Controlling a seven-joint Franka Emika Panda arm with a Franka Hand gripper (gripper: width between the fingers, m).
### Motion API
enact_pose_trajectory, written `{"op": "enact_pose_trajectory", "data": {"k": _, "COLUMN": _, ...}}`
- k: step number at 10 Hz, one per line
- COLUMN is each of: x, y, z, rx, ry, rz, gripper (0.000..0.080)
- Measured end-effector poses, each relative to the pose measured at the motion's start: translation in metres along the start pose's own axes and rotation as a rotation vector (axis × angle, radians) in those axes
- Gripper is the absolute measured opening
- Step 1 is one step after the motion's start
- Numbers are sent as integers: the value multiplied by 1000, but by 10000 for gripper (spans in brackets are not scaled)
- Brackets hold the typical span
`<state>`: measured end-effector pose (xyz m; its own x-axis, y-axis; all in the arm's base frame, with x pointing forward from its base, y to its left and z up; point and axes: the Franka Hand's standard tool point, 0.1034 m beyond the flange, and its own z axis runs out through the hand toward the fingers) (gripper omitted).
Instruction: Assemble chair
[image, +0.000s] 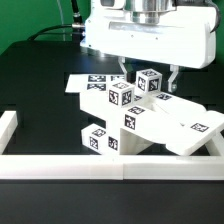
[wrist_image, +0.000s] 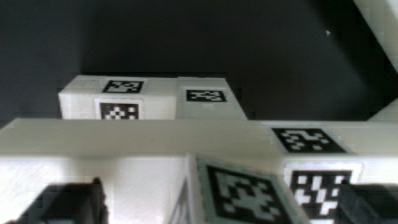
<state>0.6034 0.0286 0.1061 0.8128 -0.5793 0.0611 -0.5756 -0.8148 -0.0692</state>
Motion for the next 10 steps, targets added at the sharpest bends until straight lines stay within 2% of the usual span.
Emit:
{"op": "enact_pose_trajectory", "data": {"k": 4, "x": 0, "y": 0, "z": 0, "rx": -12, "ry": 4, "rz": -279, "gripper": 649}}
{"op": "enact_pose_trajectory", "data": {"k": 8, "x": 1, "y": 2, "z": 0, "rx": -13, "ry": 2, "rz": -534, "gripper": 649}}
{"op": "enact_pose_trajectory", "data": {"k": 10, "x": 1, "y": 2, "z": 0, "rx": -24, "ry": 4, "rz": -680, "gripper": 649}}
